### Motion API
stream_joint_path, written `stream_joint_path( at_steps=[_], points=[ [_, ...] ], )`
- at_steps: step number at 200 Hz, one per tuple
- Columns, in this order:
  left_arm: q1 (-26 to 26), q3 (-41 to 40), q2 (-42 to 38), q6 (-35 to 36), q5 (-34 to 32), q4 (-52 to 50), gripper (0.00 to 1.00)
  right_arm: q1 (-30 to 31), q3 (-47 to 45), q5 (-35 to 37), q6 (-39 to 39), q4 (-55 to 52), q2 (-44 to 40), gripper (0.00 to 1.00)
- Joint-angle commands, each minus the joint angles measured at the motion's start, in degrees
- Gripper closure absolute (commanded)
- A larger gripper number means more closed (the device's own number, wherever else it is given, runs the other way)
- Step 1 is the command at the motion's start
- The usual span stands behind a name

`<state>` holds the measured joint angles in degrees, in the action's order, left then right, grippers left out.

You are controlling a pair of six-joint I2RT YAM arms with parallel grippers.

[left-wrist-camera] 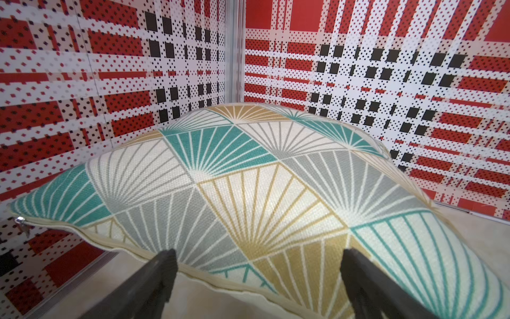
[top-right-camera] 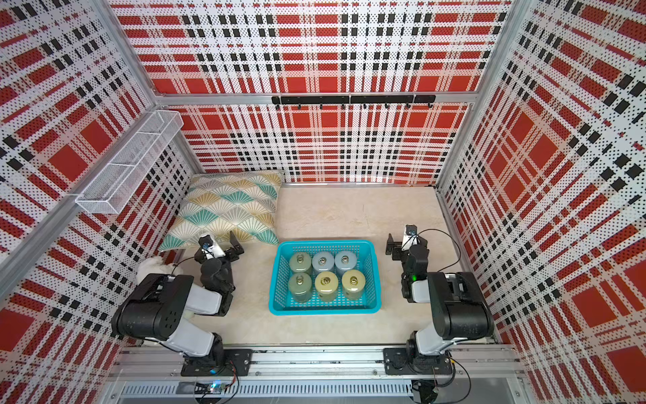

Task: Take the tea canister out of the basket
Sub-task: Pick up the tea canister from the basket.

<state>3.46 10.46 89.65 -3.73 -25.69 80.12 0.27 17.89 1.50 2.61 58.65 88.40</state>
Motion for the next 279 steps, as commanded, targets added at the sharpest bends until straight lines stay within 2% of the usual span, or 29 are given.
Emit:
stream_joint_path(
  at_steps=[1,153,170,183,188,193,210,217,222,231,247,256,267,279],
  points=[
    [0.23,0.70,0.44,0.43,-0.06,0.83,0.01,0.25,0.31,-0.09,0.29,0.94,0.02,0.00],
    [0.22,0.70,0.43,0.41,-0.07,0.81,0.01,0.46,0.37,0.98,0.44,0.97,-0.11,0.00],
    [0.20,0.62,0.44,0.40,-0.08,0.82,0.01,2.32,3.92,6.94,0.63,-8.16,-3.37,0.00],
    [0.32,0.60,0.19,0.38,-0.87,1.25,0.01,3.33,11.08,14.48,5.00,-25.78,-7.19,0.00],
    [0.93,0.82,-0.22,0.40,-3.47,0.65,0.01,3.22,13.67,16.17,7.54,-31.33,-8.04,0.00],
    [1.11,0.88,-0.95,0.59,-3.39,-0.85,0.01,3.12,15.65,16.67,9.11,-34.83,-8.74,0.00],
    [2.24,0.90,-1.81,2.01,-3.53,-1.02,0.01,3.08,15.38,16.13,10.86,-35.31,-13.43,0.00],
    [2.98,0.67,-2.65,2.15,-5.63,-0.96,0.01,3.07,14.18,15.41,11.01,-34.50,-16.16,0.00],
    [3.98,1.21,-3.39,2.44,-9.87,-1.35,0.01,3.13,13.50,14.86,11.20,-34.46,-18.20,0.00],
    [5.74,3.92,-5.61,2.31,-16.84,-7.23,0.01,3.09,13.22,13.86,11.97,-35.39,-21.55,0.00],
    [6.68,9.88,-9.72,1.89,-17.53,-19.93,0.01,3.07,14.21,10.78,14.26,-38.26,-26.47,0.00],
    [6.91,14.07,-11.70,-3.70,-20.61,-28.82,0.01,3.09,14.83,8.23,15.94,-39.23,-28.66,0.00],
    [6.63,19.41,-14.24,-9.70,-21.36,-41.13,0.01,2.92,15.63,6.28,19.62,-41.20,-30.93,0.00],
    [5.83,24.20,-16.69,-20.88,-21.89,-52.89,0.01,2.86,16.77,7.43,27.25,-44.08,-32.40,0.00]
  ],
)
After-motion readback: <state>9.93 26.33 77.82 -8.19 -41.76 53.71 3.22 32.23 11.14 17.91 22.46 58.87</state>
